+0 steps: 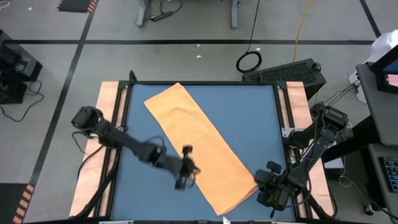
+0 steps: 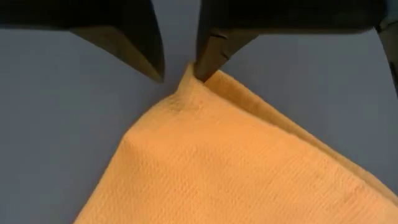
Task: Roll towel into tight, uniform cylinder
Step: Fold the orange microfiber cloth
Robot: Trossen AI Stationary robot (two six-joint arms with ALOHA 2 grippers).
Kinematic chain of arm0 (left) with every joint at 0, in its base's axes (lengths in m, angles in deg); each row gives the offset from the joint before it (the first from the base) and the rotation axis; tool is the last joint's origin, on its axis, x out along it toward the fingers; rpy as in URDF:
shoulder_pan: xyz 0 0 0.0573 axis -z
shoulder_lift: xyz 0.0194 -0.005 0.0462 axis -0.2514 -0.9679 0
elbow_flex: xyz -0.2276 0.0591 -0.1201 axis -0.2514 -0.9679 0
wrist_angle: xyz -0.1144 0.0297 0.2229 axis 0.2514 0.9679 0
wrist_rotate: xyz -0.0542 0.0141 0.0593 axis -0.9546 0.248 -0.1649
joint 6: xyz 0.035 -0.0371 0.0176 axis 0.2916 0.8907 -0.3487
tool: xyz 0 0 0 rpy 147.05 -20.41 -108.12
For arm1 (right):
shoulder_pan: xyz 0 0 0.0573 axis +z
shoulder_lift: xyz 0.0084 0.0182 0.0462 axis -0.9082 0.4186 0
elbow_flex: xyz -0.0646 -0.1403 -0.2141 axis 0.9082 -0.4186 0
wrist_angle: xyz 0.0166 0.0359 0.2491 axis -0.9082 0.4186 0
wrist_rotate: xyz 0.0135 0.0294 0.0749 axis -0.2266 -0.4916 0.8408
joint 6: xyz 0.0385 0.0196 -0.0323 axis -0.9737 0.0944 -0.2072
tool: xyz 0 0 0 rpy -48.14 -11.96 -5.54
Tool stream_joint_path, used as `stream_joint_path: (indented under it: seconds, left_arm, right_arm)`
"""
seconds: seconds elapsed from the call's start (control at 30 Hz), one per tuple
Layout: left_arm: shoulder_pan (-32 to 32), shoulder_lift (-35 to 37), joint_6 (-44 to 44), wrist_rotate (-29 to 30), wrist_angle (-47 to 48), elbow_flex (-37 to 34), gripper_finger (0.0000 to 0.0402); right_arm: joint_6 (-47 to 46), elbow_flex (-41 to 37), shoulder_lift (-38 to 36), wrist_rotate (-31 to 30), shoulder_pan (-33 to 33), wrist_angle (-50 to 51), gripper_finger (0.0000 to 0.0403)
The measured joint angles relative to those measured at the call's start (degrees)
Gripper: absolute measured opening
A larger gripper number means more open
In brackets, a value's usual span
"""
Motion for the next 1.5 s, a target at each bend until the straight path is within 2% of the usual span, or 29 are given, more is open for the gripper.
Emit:
stream_joint_path:
  seconds: [0.2, 0.33, 0.47, 0.57, 0.7, 0.77, 0.87, 1.03, 1.17, 1.3, 1.5]
  left_arm:
    - [9.34, -6.66, -6.55, 5.13, -9.76, 2.93, 0.0122]
    - [11.29, -12.4, -9.88, 5.59, -10.08, 5.65, 0.015]
    - [11.17, -18.16, -13.68, 4.01, -9.92, 10.03, 0.0138]
    - [10.54, -21.78, -17.51, 0.31, -8.68, 14.41, 0.0115]
    - [9.33, -25.13, -18.91, -5.81, -1.59, 19.77, 0.0088]
    - [8.89, -26.06, -18.99, -6.89, 2.28, 21.81, 0.0082]
    - [8.33, -27.04, -19.83, -6.86, 4.23, 23.79, 0.0085]
    - [7.08, -28.07, -20.96, -8.88, 5.08, 23.72, 0.0119]
    - [6.4, -28.9, -23.33, -9.92, 4.42, 23.85, 0.014]
    - [5.33, -30.32, -23.43, -12.5, 6.01, 23.64, 0.0141]
    - [4.59, -31.4, -25.83, -11.42, 5.37, 23.83, 0.0098]
  right_arm:
    - [-4.63, -0.02, -0.27, 3.15, 0.36, 3.91, 0.0145]
    - [-3.95, -0.02, -0.34, 1.76, 2.34, -3.74, 0.0155]
    - [-5.45, 0.02, -0.38, -0.79, 4.47, -8.79, 0.0148]
    - [-7.53, 0.45, -0.38, -2.4, 5.44, -9.66, 0.0142]
    - [-5.69, 2.34, -0.38, -7.32, 6.0, -11.36, 0.0139]
    - [-3.18, 3.27, -0.38, -11.04, 6.05, -12.92, 0.0139]
    - [2.34, 3.91, -0.38, -16.51, 6.05, -18.35, 0.0139]
    - [13.65, 3.96, 1.09, -22.45, 6.01, -31.58, 0.0139]
    - [20.11, 3.96, 5.02, -23.04, 6.01, -40.53, 0.0139]
    - [23.11, 3.96, 10.4, -22.07, 5.93, -47.73, 0.0139]
    - [24.26, 5.37, 17.96, -19.89, 5.23, -54.14, 0.0139]
